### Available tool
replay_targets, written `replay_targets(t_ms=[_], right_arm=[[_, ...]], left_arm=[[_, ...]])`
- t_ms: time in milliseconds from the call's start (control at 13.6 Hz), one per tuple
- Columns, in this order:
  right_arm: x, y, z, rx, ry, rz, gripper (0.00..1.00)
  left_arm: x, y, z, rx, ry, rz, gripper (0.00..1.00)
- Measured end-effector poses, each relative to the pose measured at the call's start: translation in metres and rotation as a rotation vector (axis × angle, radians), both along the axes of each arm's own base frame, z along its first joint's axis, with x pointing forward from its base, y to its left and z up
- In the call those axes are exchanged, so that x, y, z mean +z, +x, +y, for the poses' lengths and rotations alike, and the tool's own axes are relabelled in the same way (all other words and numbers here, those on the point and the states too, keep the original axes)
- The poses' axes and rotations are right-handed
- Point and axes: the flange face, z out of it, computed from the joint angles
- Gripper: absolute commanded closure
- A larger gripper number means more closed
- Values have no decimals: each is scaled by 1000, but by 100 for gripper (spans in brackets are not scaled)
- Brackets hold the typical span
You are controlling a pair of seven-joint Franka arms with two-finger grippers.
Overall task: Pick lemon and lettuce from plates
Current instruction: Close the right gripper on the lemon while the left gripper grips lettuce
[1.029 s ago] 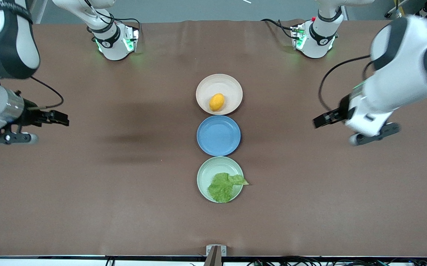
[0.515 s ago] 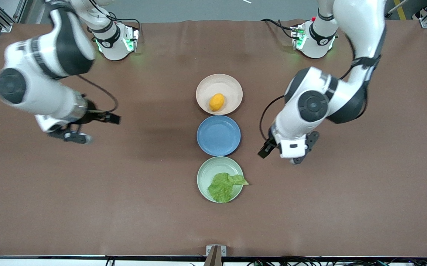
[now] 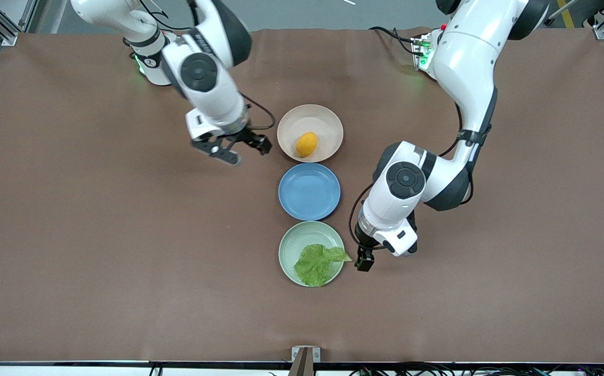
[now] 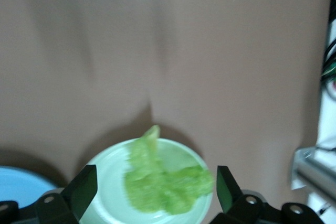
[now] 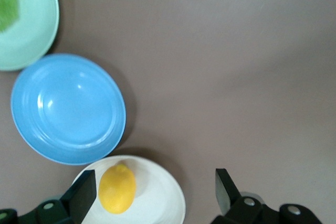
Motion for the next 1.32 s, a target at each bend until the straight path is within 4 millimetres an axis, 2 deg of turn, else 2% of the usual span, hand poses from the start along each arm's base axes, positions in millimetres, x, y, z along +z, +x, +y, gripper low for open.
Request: replay_targets(t_ms=[294, 441, 515, 882, 1176, 1250, 1324], right_arm=[[-80, -30, 64, -61, 22, -48, 0], [-116, -45, 86, -73, 24, -56, 0], [-127, -49, 94, -72, 21, -56, 0], [-142, -67, 114, -34, -7, -64, 0], [-159, -80, 121, -34, -57, -86, 0], [-161, -82, 122, -36, -59, -86, 0], [-161, -83, 123, -38, -58, -86, 0]], left_arm=[[-35, -9, -24, 22, -21, -13, 0], [-51, -13, -31, 23, -22, -7, 0], [-58, -14, -32, 22, -23, -7, 0], [-73, -10, -35, 22, -60, -64, 0], [-91, -11, -35, 21, -64, -69, 0], [-97, -13, -36, 19, -61, -65, 3], [-101, -14, -38, 16, -59, -61, 15]])
